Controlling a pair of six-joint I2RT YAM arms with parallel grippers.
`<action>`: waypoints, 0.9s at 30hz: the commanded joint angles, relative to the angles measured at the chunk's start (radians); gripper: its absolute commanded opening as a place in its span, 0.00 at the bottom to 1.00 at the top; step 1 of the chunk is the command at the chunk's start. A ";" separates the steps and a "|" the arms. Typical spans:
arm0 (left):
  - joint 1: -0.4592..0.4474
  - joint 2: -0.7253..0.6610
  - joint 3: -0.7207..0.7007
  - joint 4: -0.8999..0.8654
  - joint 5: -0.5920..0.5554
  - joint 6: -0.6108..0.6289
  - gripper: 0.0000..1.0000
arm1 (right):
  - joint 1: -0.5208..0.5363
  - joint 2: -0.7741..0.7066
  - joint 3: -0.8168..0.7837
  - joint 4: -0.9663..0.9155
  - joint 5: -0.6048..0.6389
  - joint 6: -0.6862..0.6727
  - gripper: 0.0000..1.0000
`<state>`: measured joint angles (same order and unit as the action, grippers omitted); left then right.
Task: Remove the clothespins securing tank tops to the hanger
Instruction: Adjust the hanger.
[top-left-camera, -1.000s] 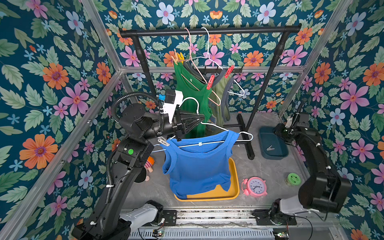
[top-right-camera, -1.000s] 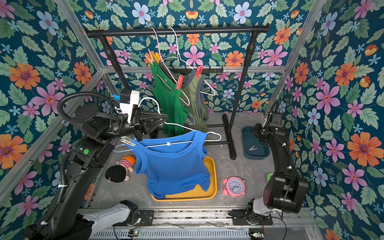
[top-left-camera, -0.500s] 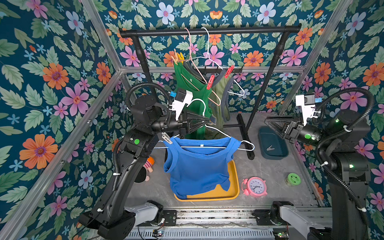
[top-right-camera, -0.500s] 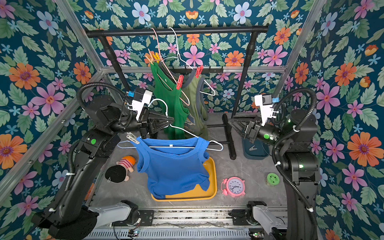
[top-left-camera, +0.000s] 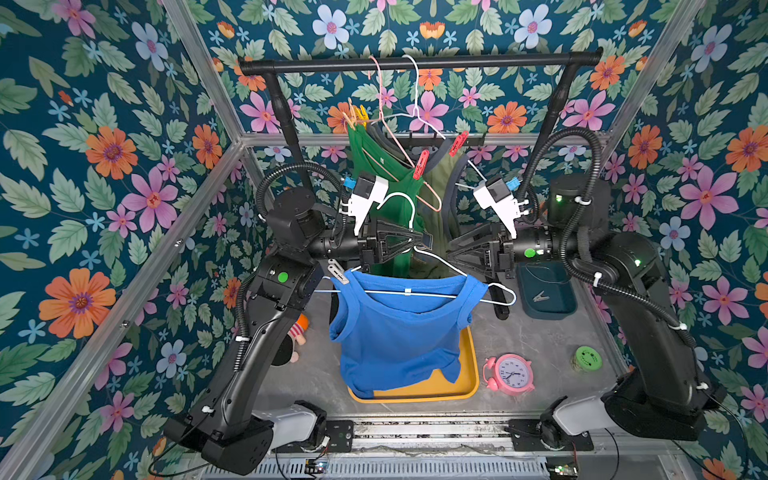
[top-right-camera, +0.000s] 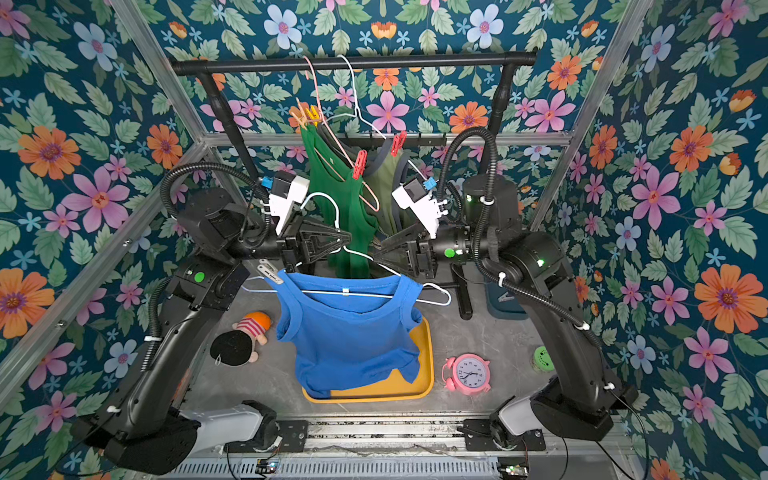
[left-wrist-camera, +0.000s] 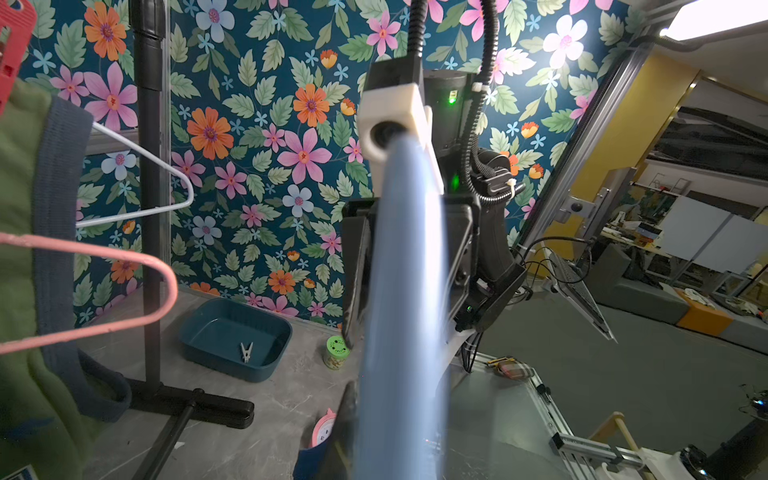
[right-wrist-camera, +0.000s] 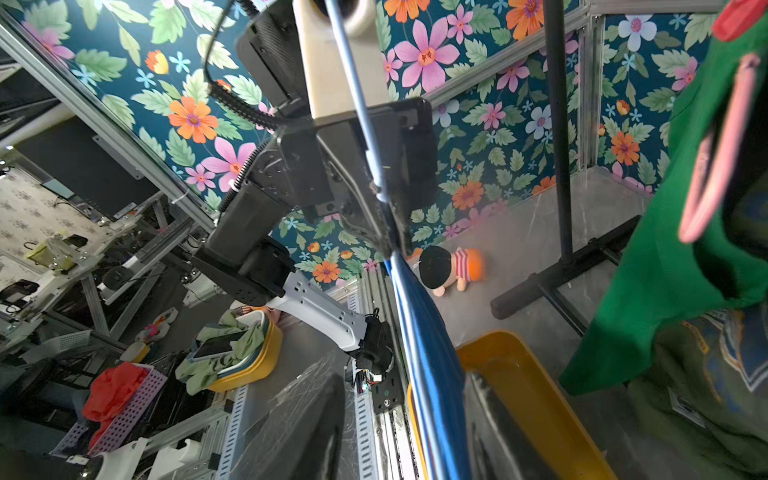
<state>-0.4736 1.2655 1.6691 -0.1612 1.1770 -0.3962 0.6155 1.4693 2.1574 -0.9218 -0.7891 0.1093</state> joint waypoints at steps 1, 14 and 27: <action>0.001 0.001 -0.005 0.119 0.025 -0.066 0.00 | 0.028 0.026 0.023 0.016 0.053 -0.053 0.48; 0.001 0.001 -0.023 0.140 0.032 -0.080 0.00 | 0.091 0.179 0.201 -0.026 0.006 -0.070 0.44; 0.000 0.003 -0.016 0.144 0.022 -0.082 0.00 | 0.123 0.232 0.232 -0.048 0.018 -0.083 0.25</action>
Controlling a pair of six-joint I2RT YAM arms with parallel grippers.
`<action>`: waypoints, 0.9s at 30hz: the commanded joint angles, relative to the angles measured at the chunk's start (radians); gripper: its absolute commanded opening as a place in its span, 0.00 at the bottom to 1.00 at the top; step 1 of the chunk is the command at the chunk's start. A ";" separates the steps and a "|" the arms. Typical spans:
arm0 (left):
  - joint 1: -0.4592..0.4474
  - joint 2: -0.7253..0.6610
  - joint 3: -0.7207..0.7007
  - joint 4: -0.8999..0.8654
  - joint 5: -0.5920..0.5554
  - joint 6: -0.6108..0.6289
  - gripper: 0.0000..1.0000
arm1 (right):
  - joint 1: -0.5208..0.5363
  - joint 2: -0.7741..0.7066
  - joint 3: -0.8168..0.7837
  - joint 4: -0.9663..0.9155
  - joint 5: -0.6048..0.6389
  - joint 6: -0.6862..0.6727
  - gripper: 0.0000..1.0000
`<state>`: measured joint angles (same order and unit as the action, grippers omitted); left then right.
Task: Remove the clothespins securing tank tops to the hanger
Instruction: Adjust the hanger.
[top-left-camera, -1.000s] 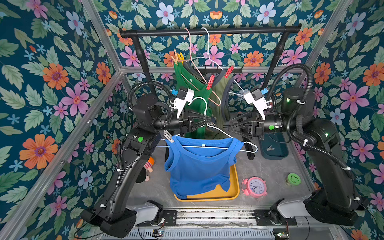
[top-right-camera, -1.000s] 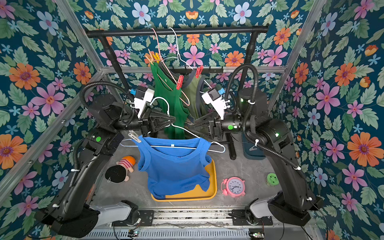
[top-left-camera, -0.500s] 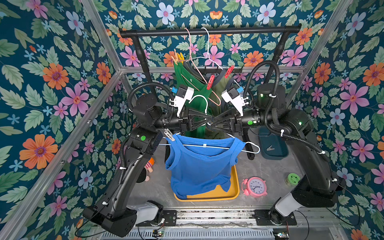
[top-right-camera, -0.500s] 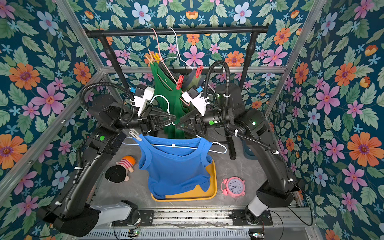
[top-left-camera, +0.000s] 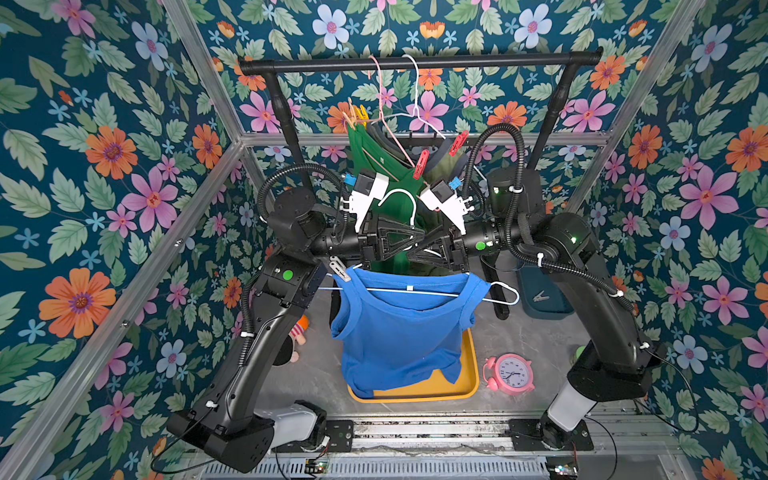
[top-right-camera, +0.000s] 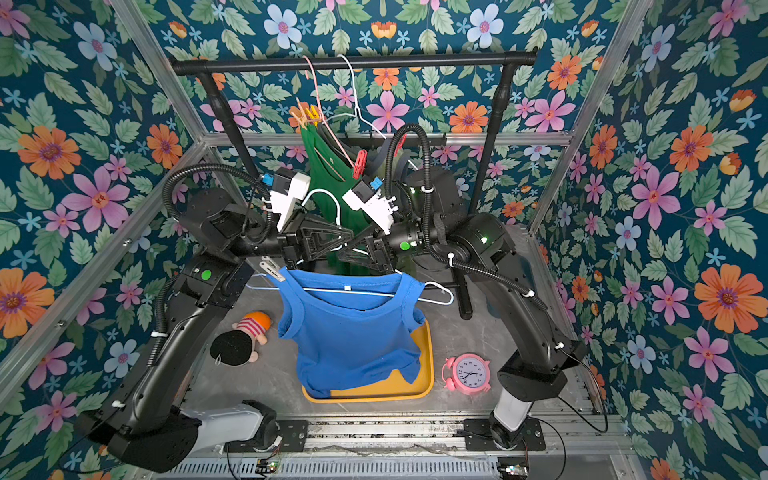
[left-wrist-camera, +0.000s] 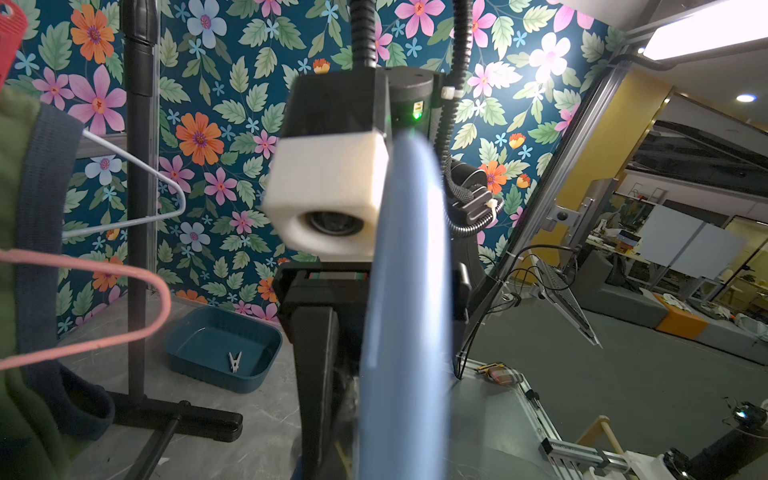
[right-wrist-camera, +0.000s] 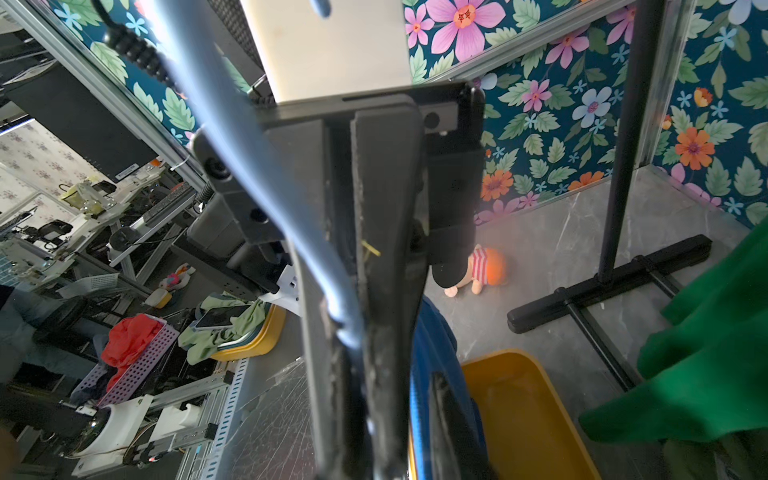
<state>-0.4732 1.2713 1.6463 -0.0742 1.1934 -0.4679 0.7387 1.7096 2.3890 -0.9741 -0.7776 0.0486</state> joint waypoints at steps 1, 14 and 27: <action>0.001 -0.001 0.007 0.057 0.008 -0.011 0.00 | 0.000 -0.011 0.000 0.010 0.003 -0.021 0.25; 0.001 -0.011 0.004 0.033 0.005 0.009 0.00 | 0.000 -0.022 0.001 0.043 -0.003 -0.007 0.14; 0.002 -0.026 0.048 -0.046 -0.011 0.071 0.47 | 0.000 -0.032 -0.011 0.048 -0.014 -0.014 0.00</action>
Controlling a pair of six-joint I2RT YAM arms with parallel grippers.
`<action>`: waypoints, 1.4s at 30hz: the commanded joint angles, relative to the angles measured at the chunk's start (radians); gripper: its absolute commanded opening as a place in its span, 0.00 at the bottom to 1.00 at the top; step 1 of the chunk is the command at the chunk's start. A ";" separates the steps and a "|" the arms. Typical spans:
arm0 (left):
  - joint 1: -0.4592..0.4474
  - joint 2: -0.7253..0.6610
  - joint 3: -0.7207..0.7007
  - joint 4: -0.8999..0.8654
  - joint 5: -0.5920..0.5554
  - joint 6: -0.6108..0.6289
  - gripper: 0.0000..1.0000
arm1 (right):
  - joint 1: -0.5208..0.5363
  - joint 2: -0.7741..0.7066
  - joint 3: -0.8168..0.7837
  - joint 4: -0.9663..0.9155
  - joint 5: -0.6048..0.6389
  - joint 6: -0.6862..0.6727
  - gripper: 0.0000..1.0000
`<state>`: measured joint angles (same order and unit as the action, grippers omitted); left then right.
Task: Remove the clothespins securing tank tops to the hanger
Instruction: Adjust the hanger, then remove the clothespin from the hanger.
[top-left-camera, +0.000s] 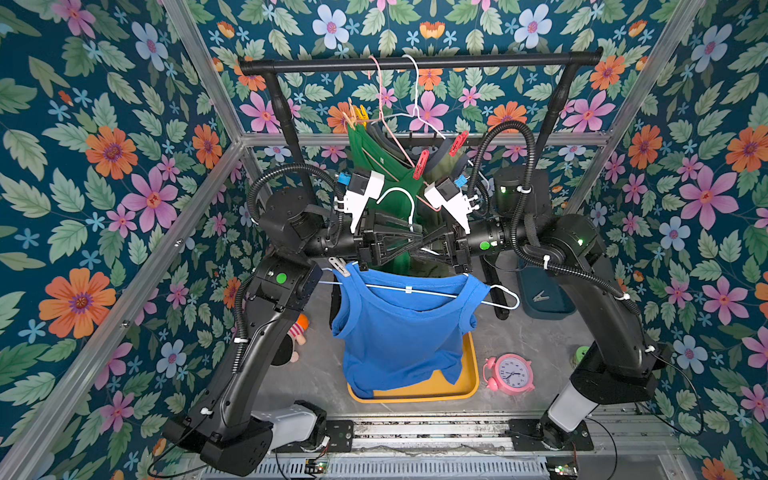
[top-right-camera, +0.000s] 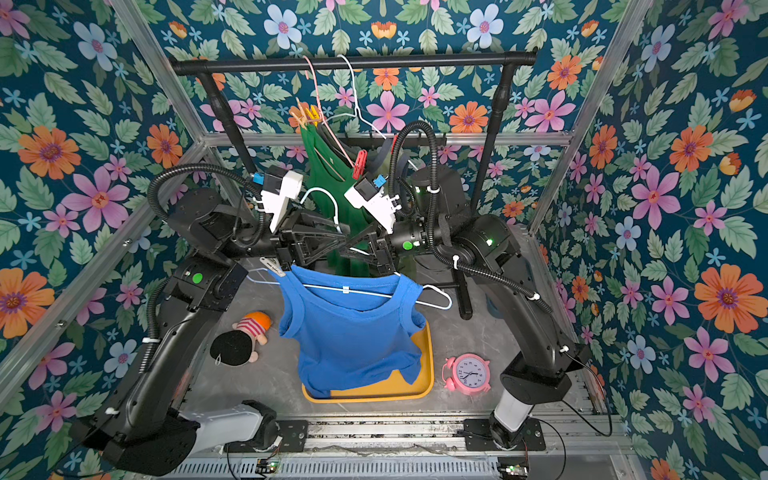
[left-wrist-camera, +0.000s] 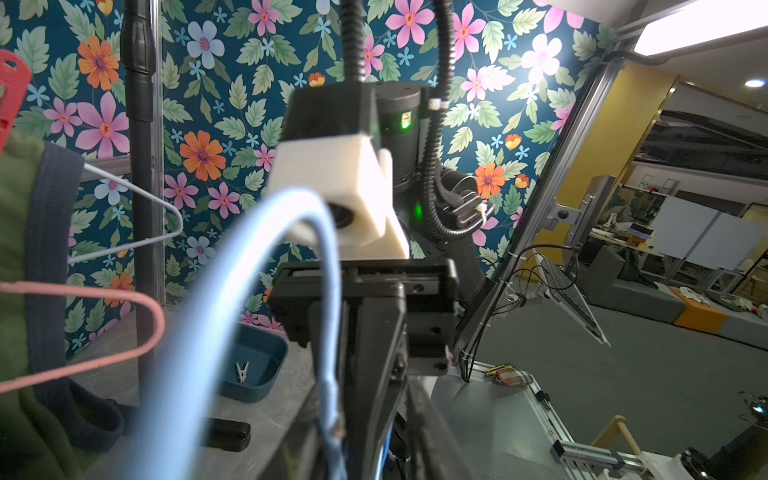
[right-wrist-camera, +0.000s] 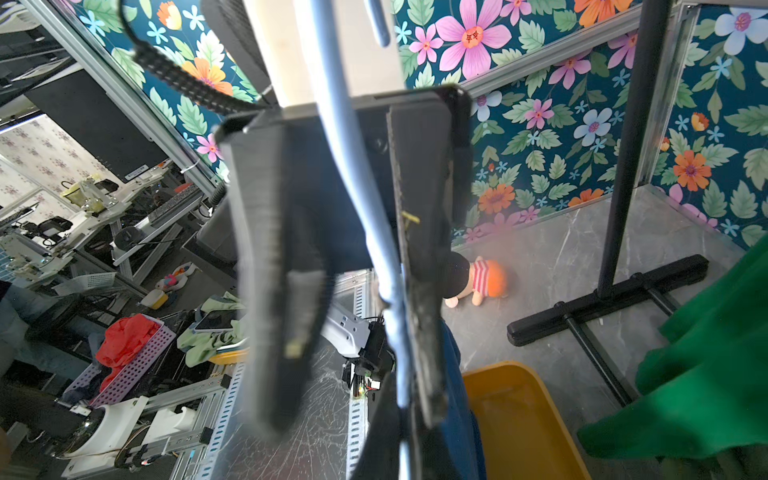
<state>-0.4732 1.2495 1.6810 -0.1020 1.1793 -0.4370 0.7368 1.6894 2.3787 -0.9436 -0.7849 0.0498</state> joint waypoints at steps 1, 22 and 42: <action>0.002 -0.004 0.020 -0.034 0.003 0.051 0.51 | 0.002 -0.014 -0.003 0.022 -0.005 -0.016 0.00; 0.096 -0.089 0.232 -0.520 -0.181 0.308 0.66 | -0.035 -0.115 -0.028 -0.056 -0.036 -0.079 0.00; 0.157 -0.111 0.167 -0.569 -0.124 0.358 0.86 | -0.148 -0.293 -0.169 -0.049 -0.060 -0.117 0.00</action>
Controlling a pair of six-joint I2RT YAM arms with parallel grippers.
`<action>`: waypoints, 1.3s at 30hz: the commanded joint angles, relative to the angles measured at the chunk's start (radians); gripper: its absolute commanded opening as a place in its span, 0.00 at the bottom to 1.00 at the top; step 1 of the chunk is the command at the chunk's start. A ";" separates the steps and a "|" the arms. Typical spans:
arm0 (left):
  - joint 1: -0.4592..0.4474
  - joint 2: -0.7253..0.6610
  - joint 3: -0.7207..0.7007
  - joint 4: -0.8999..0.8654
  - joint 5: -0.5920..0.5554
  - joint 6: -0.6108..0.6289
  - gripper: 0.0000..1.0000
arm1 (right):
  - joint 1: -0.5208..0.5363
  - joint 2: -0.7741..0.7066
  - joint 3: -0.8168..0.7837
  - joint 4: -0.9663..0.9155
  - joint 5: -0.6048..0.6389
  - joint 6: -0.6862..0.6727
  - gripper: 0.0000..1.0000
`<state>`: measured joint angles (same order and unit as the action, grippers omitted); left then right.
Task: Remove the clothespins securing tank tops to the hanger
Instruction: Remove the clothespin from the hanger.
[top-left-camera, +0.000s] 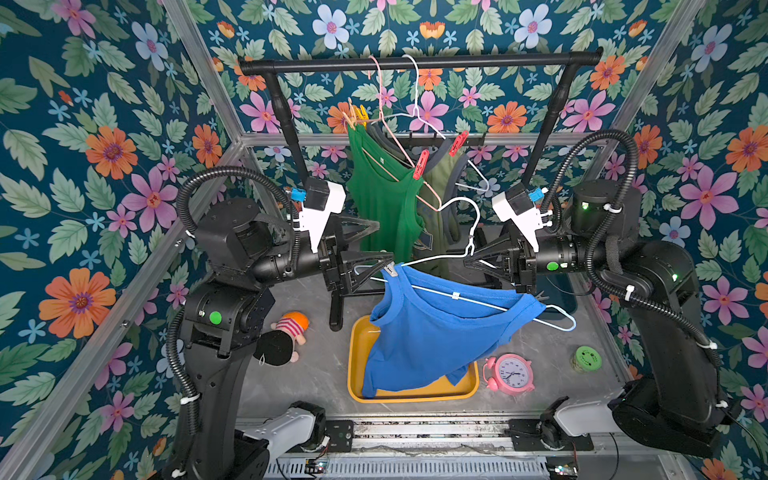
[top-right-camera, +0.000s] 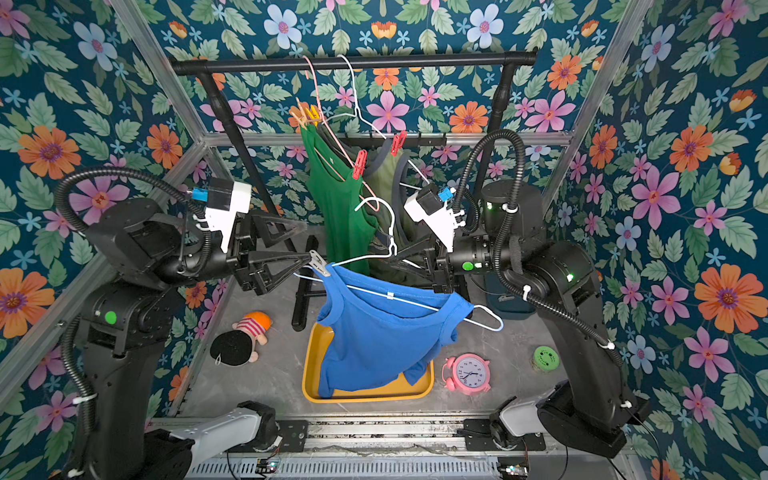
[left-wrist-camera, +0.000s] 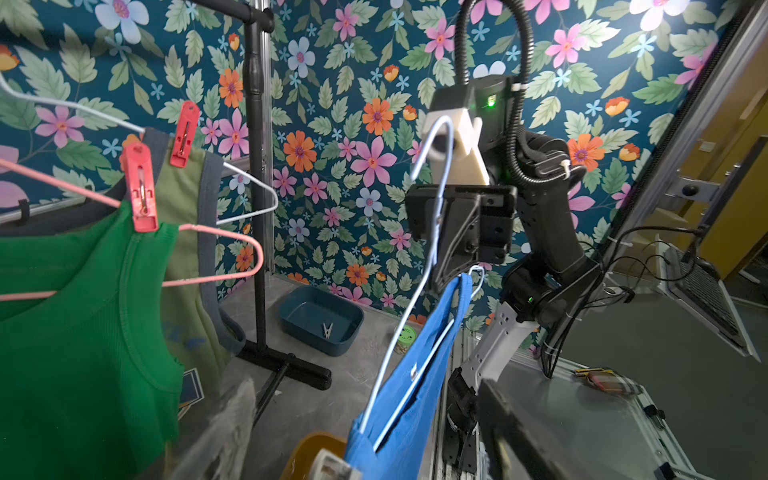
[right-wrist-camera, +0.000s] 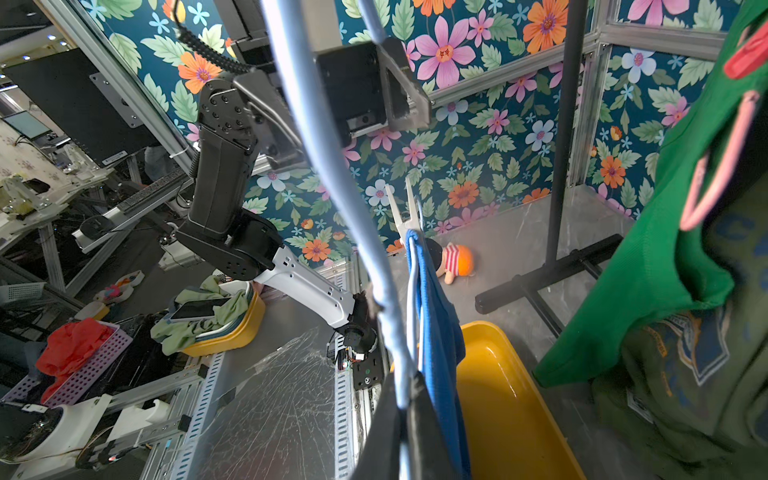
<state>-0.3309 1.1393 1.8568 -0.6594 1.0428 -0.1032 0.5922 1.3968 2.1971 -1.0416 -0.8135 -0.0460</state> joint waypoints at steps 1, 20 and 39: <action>0.025 -0.003 -0.021 -0.015 0.020 0.029 0.86 | -0.005 0.005 0.019 0.050 -0.034 -0.024 0.00; 0.187 -0.107 -0.340 0.549 0.362 -0.332 0.89 | -0.015 0.038 0.075 0.015 -0.072 -0.044 0.00; 0.184 -0.105 -0.365 0.619 0.388 -0.362 0.78 | -0.015 0.127 0.159 0.028 -0.138 -0.009 0.00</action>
<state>-0.1471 1.0397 1.4960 -0.0769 1.4124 -0.4637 0.5766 1.5219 2.3474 -1.0538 -0.9245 -0.0551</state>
